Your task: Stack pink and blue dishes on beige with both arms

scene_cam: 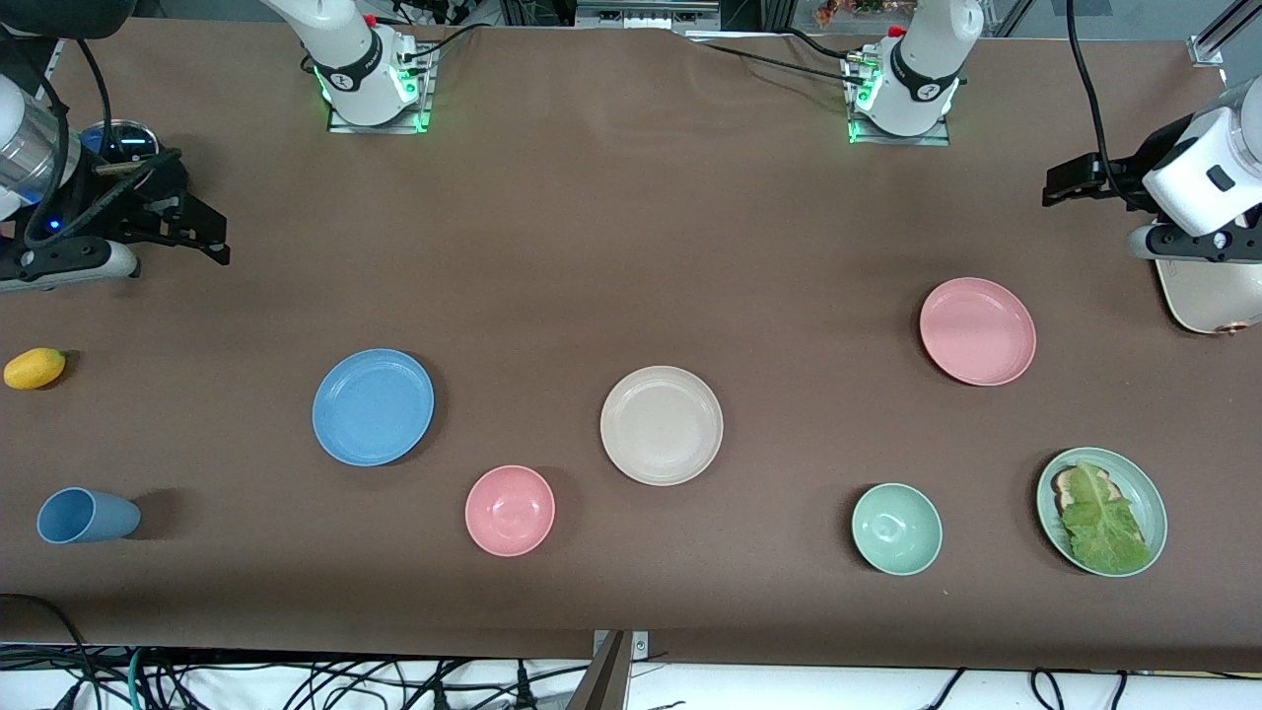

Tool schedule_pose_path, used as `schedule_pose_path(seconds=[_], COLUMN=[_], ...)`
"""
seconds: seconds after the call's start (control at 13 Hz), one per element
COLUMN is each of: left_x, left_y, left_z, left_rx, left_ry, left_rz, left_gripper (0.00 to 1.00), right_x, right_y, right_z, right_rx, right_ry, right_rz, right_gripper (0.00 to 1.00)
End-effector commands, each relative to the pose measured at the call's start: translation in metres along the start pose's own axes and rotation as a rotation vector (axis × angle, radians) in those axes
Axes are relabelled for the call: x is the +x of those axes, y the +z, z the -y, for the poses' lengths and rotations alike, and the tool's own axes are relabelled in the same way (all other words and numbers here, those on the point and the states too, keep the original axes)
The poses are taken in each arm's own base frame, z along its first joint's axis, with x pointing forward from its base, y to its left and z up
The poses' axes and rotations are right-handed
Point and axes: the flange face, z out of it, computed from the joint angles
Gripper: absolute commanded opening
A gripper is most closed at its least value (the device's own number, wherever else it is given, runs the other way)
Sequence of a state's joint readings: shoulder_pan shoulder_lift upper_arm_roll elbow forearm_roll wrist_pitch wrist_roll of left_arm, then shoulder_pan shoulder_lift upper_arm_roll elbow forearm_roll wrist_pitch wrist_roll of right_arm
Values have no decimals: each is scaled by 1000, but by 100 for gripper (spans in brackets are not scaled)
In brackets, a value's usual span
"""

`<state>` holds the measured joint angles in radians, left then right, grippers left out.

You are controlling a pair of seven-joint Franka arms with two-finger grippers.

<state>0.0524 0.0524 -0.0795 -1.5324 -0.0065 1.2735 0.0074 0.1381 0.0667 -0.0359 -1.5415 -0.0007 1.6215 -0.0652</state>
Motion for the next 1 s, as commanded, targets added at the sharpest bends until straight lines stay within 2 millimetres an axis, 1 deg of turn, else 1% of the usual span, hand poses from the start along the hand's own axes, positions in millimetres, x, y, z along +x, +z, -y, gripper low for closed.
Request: schedule_pose_path(seconds=[0.0,0.08,0.31,0.69,0.85,0.92], left_x=[2,2,2,2,2,3], left_y=[-7,-7,-7,-8,-21,-21], left_z=[1,1,1,1,-1,0], left_rx=[-25,-23,-23,-21,-14,-12], left_ry=[7,8,6,9,9,3], left_rz=[-11,-11,-11,-11,-41,-43], left_gripper=[100,100,100,100,100,100], right_x=[-3,-3,-2,-3,-3,-3], right_y=[-6,-6,-7,-6,-6,-6], right_z=[5,5,13,7,6,6], right_rx=[7,9,6,7,8,8], right_ry=[2,2,-13,-4,-1,-1], right_rz=[-2,-3,-4,-1,-1,-1], right_gripper=[100,100,100,100,100,100])
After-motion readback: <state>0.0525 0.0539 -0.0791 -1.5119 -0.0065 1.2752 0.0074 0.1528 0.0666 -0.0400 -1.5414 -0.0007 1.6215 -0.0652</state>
